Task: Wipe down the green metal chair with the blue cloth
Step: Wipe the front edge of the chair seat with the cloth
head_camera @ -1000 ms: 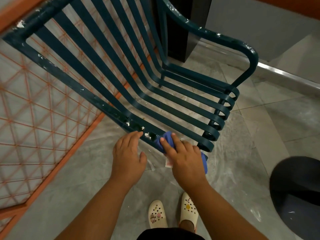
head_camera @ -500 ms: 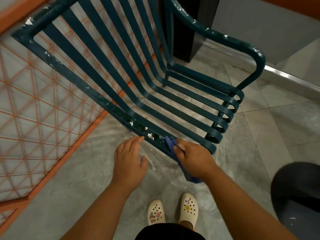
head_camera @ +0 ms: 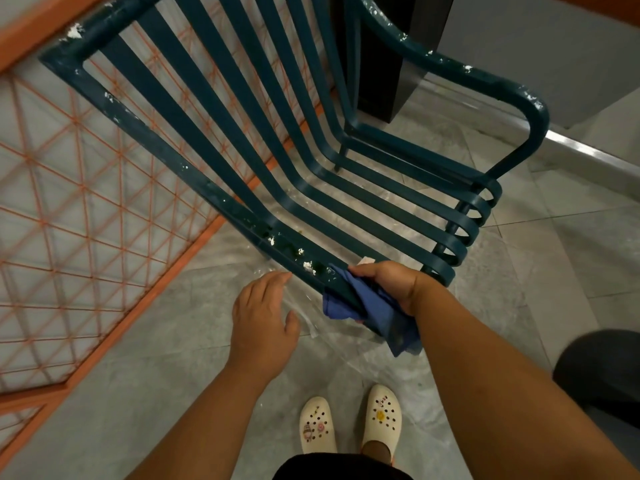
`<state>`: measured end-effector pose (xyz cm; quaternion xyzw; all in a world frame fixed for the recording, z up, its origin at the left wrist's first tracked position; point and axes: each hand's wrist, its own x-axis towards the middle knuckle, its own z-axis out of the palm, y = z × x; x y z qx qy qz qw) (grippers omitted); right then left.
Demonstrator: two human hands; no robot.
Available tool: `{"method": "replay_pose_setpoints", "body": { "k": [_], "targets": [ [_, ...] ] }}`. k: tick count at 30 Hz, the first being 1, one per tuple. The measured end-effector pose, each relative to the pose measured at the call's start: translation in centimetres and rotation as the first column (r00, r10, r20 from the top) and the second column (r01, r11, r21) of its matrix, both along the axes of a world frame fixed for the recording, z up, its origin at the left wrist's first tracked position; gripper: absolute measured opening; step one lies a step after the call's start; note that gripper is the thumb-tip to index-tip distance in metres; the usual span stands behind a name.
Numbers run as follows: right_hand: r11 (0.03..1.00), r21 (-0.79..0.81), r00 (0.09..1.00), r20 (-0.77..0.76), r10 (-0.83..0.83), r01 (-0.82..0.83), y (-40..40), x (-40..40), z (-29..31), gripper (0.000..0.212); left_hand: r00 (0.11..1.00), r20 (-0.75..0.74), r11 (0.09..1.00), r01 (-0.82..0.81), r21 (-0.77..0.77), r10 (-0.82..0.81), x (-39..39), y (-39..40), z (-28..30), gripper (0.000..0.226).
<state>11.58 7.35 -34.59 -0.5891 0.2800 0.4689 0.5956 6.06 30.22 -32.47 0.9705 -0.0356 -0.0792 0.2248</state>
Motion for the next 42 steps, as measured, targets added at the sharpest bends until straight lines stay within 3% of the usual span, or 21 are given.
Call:
{"method": "replay_pose_setpoints", "body": {
  "k": [6, 11, 13, 15, 18, 20, 21, 22, 24, 27, 29, 33, 36, 38, 39, 42],
  "targets": [
    [0.973, -0.124, 0.977, -0.108, 0.182, -0.195, -0.6, 0.3, 0.9, 0.041, 1.000, 0.004, 1.000, -0.008, -0.008, 0.008, -0.1, 0.6, 0.0, 0.058],
    [0.996, -0.092, 0.990, 0.138, 0.008, 0.005, 2.5, 1.8, 2.4, 0.034, 1.000, 0.006, 1.000, -0.014, -0.023, 0.014, -0.3, 1.2, -0.2, 0.061],
    [0.985, -0.163, 0.962, 0.275, -0.004, 0.051, 3.5, 1.5, 2.8, 0.036, 1.000, 0.004, 0.999, -0.023, -0.027, 0.023, -0.3, 1.4, -0.2, 0.061],
    [0.939, -0.314, 0.885, 0.465, 0.024, 0.139, 3.9, 0.4, 2.6, 0.038, 1.000, 0.007, 0.999, -0.031, -0.031, 0.031, -0.3, 1.6, -0.3, 0.061],
    [0.906, -0.298, 0.695, 0.719, 0.006, 0.300, 4.4, -1.5, 3.2, 0.032, 0.999, 0.011, 0.999, -0.036, -0.034, 0.036, -0.3, 2.0, -0.5, 0.062],
    [0.930, -0.309, 0.583, 0.800, 0.141, 0.199, 5.5, -2.4, 3.5, 0.039, 0.999, 0.012, 0.999, -0.042, -0.030, 0.042, -0.3, 2.2, -0.7, 0.061],
    [0.912, -0.393, 0.516, 0.808, 0.283, 0.115, 6.1, -2.6, 3.2, 0.043, 0.999, 0.013, 0.999, -0.043, -0.027, 0.043, -0.3, 2.4, -0.8, 0.061],
    [0.849, -0.527, 0.429, 0.776, 0.462, 0.039, 6.7, -2.8, 2.8, 0.045, 0.999, 0.013, 0.999, -0.044, -0.023, 0.044, -0.3, 2.5, -0.8, 0.060],
    [0.625, -0.781, 0.264, 0.597, 0.757, -0.026, 7.7, -2.7, 1.6, 0.048, 0.999, 0.003, 0.999, -0.053, -0.009, 0.054, -0.2, 2.6, -0.8, 0.060],
    [0.430, -0.901, 0.206, 0.412, 0.887, -0.050, 8.5, -2.9, 0.4, 0.062, 0.997, -0.020, 0.997, -0.073, 0.004, 0.073, -0.2, 2.8, -0.8, 0.059],
    [0.400, -0.916, 0.176, 0.394, 0.902, 0.001, 8.7, -3.2, 0.1, 0.071, 0.997, -0.021, 0.997, -0.077, 0.002, 0.077, -0.3, 3.0, -0.7, 0.059],
    [0.566, -0.809, 0.124, 0.586, 0.801, 0.160, 8.2, -3.2, -0.8, 0.051, 0.997, -0.013, 0.997, -0.079, -0.020, 0.079, -0.5, 3.6, -0.8, 0.060],
    [0.636, -0.743, 0.300, 0.668, 0.681, 0.209, 8.2, -2.5, 0.3, 0.041, 0.996, -0.009, 0.995, -0.092, -0.030, 0.092, -0.7, 4.1, -0.8, 0.060],
    [0.550, -0.825, 0.401, 0.550, 0.732, 0.128, 8.2, -2.1, 1.2, 0.050, 0.994, -0.012, 0.994, -0.104, -0.028, 0.104, -0.9, 4.4, -0.7, 0.060],
    [0.471, -0.880, 0.383, 0.458, 0.803, 0.064, 8.2, -2.1, 1.4, 0.056, 0.994, -0.014, 0.994, -0.108, -0.030, 0.108, -0.9, 4.5, -0.7, 0.060],
    [0.257, -0.962, 0.209, 0.233, 0.950, -0.095, 8.6, -2.9, 1.7, 0.074, 0.992, -0.027, 0.992, -0.125, -0.033, 0.124, -1.2, 4.7, -0.5, 0.059]
  ]
}}
